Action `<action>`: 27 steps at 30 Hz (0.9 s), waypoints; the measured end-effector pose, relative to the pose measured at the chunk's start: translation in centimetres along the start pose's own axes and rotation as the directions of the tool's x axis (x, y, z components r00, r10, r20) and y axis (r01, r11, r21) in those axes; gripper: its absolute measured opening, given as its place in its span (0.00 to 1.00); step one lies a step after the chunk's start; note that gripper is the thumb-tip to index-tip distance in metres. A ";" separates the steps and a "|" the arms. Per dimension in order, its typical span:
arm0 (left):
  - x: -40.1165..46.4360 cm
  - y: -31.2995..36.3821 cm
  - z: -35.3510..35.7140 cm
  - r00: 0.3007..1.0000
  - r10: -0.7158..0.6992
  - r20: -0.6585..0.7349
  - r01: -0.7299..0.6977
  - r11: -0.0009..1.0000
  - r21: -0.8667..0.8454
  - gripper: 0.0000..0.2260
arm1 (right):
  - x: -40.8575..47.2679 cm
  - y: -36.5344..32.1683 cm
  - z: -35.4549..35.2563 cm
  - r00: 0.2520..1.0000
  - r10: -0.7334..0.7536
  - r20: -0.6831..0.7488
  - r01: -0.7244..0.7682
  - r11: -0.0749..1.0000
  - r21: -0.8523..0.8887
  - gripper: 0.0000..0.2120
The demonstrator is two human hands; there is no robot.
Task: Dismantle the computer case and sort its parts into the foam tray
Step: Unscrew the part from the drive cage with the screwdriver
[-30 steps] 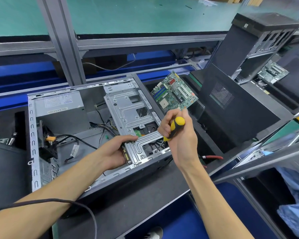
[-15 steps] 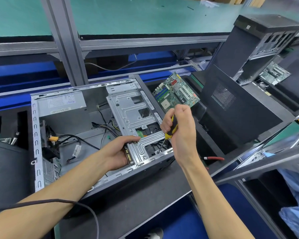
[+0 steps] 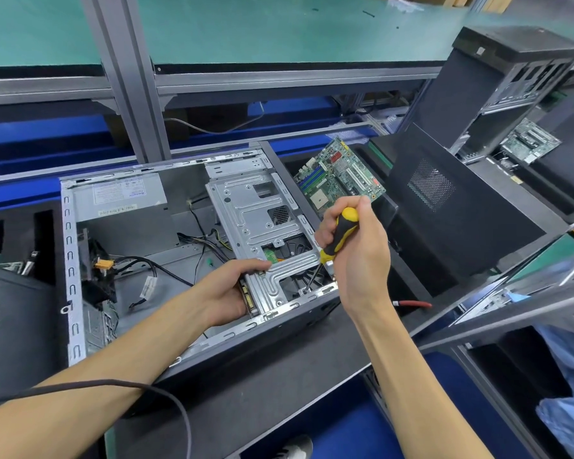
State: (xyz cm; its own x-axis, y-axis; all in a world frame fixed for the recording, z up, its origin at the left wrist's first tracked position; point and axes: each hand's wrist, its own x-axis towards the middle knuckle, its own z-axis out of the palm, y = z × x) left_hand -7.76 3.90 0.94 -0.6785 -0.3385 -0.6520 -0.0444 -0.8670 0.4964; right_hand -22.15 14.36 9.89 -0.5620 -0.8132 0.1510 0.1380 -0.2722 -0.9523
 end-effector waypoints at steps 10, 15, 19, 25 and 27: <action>-0.1 -0.1 0.1 1.000 0.009 -0.015 -0.009 1.000 -0.005 0.03 | -0.1 -0.2 0.1 0.999 -0.027 0.024 0.028 0.999 -0.040 0.20; 0.0 -0.1 0.0 1.000 0.011 -0.017 -0.011 1.000 0.003 0.05 | -0.1 -0.5 0.1 1.000 -0.014 0.026 0.014 1.000 -0.003 0.21; 0.0 0.0 0.0 1.000 0.012 -0.018 -0.012 1.000 -0.003 0.04 | -0.1 -0.5 -0.1 0.999 -0.040 0.020 0.040 0.999 0.024 0.22; 0.1 -0.1 0.0 1.000 0.008 -0.020 -0.008 1.000 -0.010 0.04 | -0.2 -0.5 -0.2 0.998 -0.063 0.014 0.063 0.998 0.000 0.21; -0.1 -0.1 0.0 1.000 0.002 -0.017 -0.002 1.000 -0.011 0.04 | -0.4 -0.3 -0.1 0.999 -0.032 0.013 0.032 0.999 -0.014 0.20</action>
State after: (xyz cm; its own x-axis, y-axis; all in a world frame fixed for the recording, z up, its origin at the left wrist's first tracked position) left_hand -7.75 3.99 0.97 -0.6661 -0.3460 -0.6608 -0.0354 -0.8702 0.4914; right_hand -22.04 14.83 10.10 -0.5558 -0.8106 0.1844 0.1087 -0.2908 -0.9506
